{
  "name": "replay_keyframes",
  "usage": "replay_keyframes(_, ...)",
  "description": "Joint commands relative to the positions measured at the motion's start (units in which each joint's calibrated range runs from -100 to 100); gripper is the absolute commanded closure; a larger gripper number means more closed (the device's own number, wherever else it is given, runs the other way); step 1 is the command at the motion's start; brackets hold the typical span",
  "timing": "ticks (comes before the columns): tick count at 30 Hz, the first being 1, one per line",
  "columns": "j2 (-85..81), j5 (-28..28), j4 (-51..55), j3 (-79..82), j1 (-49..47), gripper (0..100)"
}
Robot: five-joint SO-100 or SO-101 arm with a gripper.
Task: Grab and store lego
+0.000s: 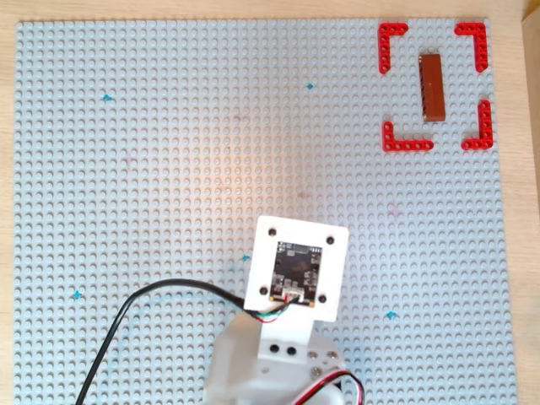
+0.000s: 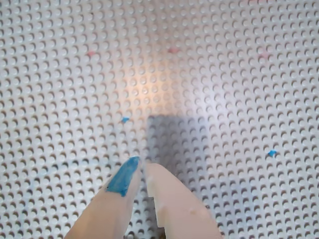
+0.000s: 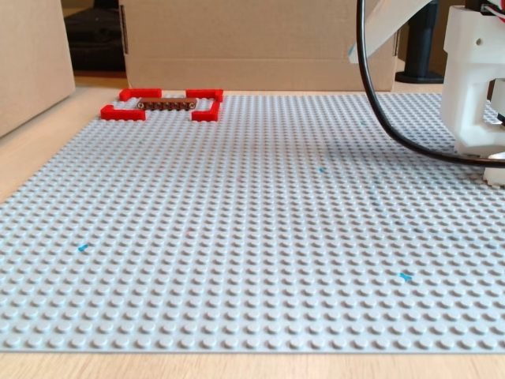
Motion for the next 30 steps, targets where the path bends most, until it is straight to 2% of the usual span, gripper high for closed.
replay_keyframes(1, -0.33, -1.02, -0.49, 1.0, -2.19, 99)
replay_keyframes(30, -0.33, -1.39, -0.57, 1.09, -3.9, 98)
